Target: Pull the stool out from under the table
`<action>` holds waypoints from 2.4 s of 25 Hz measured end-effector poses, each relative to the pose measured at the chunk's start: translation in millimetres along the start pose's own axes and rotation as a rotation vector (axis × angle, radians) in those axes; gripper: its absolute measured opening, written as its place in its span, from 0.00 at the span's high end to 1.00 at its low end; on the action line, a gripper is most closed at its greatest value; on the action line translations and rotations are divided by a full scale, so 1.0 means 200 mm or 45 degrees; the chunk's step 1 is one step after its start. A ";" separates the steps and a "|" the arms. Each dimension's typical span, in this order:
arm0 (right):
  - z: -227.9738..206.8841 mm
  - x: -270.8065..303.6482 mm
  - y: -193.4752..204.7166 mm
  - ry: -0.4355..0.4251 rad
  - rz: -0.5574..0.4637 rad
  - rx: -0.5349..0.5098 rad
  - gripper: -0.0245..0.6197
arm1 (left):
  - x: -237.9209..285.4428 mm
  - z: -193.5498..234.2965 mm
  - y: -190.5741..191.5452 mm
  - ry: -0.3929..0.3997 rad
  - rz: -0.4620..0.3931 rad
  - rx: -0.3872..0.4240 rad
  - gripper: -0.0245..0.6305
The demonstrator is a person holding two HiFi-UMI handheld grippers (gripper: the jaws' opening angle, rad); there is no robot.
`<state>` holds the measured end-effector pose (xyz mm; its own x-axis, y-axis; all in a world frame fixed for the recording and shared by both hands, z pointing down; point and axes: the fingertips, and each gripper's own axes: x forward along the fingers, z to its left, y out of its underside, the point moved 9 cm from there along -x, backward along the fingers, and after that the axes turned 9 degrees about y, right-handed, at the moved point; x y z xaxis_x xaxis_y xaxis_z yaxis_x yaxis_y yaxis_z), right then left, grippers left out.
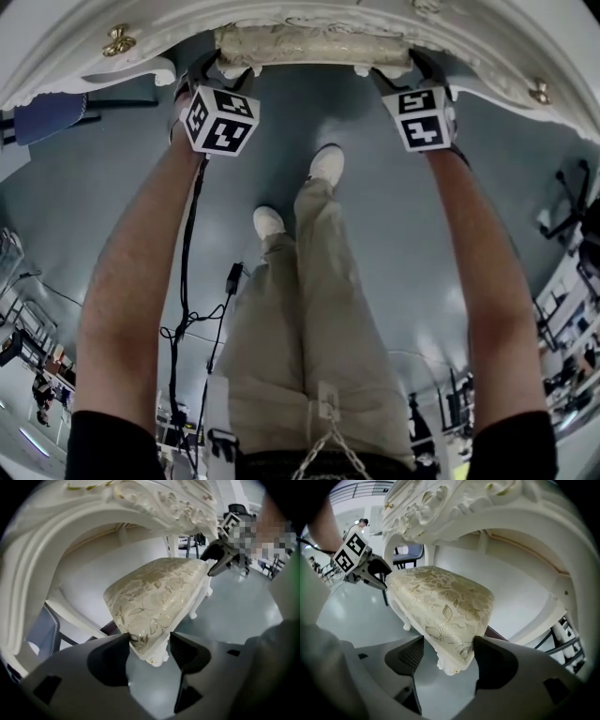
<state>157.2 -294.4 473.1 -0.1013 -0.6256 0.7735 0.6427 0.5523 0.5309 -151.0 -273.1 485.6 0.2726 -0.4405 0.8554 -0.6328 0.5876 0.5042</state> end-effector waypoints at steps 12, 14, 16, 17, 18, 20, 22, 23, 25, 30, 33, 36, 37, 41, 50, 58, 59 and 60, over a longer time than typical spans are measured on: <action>0.01 0.09 -0.03 0.007 0.104 0.028 0.41 | 0.07 0.05 0.01 0.107 0.129 -0.093 0.52; 0.02 0.07 -0.03 0.019 0.111 0.044 0.41 | 0.06 0.05 0.02 0.107 0.125 -0.094 0.52; 0.03 0.06 -0.02 0.020 0.116 0.052 0.41 | 0.05 0.05 0.02 0.109 0.139 -0.085 0.52; 0.03 0.06 -0.02 0.017 0.117 0.056 0.41 | 0.05 0.05 0.02 0.110 0.153 -0.080 0.52; 0.03 0.05 -0.01 0.013 0.117 0.063 0.41 | 0.05 0.05 0.02 0.111 0.168 -0.074 0.52; 0.04 0.02 0.01 0.007 0.127 0.076 0.41 | 0.04 0.04 0.02 0.107 0.195 -0.063 0.52; 0.08 -0.02 0.03 0.007 0.141 0.086 0.42 | 0.03 0.03 0.04 0.108 0.211 -0.053 0.52; 0.10 -0.04 0.04 0.007 0.146 0.091 0.42 | 0.02 0.02 0.06 0.111 0.216 -0.048 0.52; 0.15 -0.08 0.06 0.004 0.150 0.098 0.42 | -0.01 0.00 0.10 0.114 0.220 -0.040 0.52; 0.24 -0.18 0.15 0.006 0.165 0.102 0.42 | -0.07 -0.09 0.18 0.128 0.218 -0.043 0.52; 0.28 -0.23 0.20 -0.001 0.181 0.116 0.44 | -0.11 -0.16 0.25 0.138 0.218 -0.051 0.52; 0.32 -0.28 0.26 -0.004 0.194 0.113 0.45 | -0.15 -0.24 0.30 0.145 0.215 -0.054 0.52; 0.33 -0.30 0.28 -0.006 0.196 0.112 0.45 | -0.16 -0.27 0.32 0.151 0.216 -0.060 0.52; 0.37 -0.38 0.35 -0.015 0.200 0.123 0.45 | -0.22 -0.36 0.37 0.184 0.211 -0.100 0.52; 0.44 -0.48 0.47 -0.030 0.154 0.115 0.45 | -0.30 -0.53 0.48 0.159 0.159 -0.162 0.52; 0.51 -0.58 0.57 -0.057 0.158 0.101 0.45 | -0.39 -0.69 0.57 0.141 0.184 -0.210 0.52; 0.52 -0.60 0.60 -0.064 0.164 0.101 0.45 | -0.40 -0.72 0.59 0.142 0.190 -0.210 0.52; 0.53 -0.62 0.62 -0.069 0.170 0.104 0.45 | -0.41 -0.75 0.60 0.144 0.195 -0.210 0.52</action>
<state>169.4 -90.6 479.1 -0.0612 -0.5146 0.8552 0.5894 0.6729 0.4471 -140.6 -65.3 494.5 0.2680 -0.2642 0.9265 -0.5491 0.7484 0.3722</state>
